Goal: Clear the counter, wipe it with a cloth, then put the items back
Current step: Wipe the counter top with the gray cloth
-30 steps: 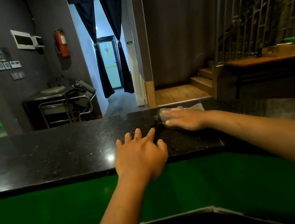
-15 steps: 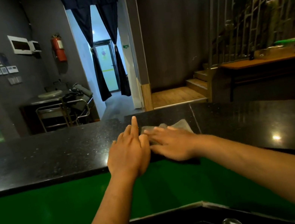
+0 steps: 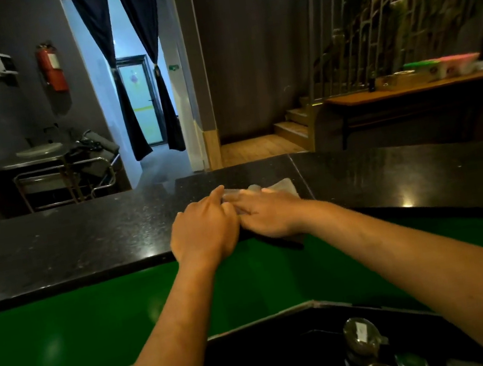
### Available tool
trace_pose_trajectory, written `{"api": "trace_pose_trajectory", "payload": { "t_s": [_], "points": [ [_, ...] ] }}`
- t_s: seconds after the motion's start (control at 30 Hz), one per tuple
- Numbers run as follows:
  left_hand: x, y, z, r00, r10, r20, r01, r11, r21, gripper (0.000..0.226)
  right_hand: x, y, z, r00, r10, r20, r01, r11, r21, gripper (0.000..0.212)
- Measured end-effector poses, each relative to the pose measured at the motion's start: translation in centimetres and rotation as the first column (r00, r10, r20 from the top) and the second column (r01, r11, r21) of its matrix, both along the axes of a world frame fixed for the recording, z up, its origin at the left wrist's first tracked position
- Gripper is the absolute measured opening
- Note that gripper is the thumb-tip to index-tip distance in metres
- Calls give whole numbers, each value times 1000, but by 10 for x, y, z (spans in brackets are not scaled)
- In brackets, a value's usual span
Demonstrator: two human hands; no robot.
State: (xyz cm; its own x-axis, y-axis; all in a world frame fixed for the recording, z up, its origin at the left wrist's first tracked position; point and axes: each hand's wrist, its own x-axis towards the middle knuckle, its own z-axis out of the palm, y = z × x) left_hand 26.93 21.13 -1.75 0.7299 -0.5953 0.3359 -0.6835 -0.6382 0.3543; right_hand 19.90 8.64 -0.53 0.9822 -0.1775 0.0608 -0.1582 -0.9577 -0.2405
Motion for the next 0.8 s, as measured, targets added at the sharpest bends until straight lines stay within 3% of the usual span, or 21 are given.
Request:
{"api": "trace_pose_trajectory", "payload": {
  "t_s": [0.13, 0.27, 0.33, 0.47, 0.57, 0.67, 0.8],
  "points": [
    [6, -3, -6, 996, -41, 82, 31, 993, 115, 55, -30, -75, 8, 978, -186, -95, 184, 982, -34, 52],
    [12, -8, -10, 993, -24, 114, -1, 977, 214, 60, -39, -121, 14, 866, -491, -91, 477, 868, -140, 51],
    [13, -10, -9, 993, -29, 115, 0, 970, 241, 61, -35, -102, 15, 893, -437, -105, 419, 894, -160, 51],
    [15, -9, -10, 991, -46, 123, 11, 964, 267, 62, -60, -75, -3, 976, -210, -56, 207, 977, -57, 65],
    [15, -10, -6, 995, -46, 89, 14, 946, 324, 62, -86, -122, 2, 944, -315, -100, 320, 947, 31, 64],
    [8, -18, 3, 1000, 10, -12, -4, 911, 412, 64, -96, -153, 13, 851, -517, -93, 515, 856, -46, 63],
    [-35, -71, 8, 990, -112, -85, 138, 882, 451, 61, -93, -125, 7, 935, -351, -59, 342, 932, -119, 57]
  ]
}}
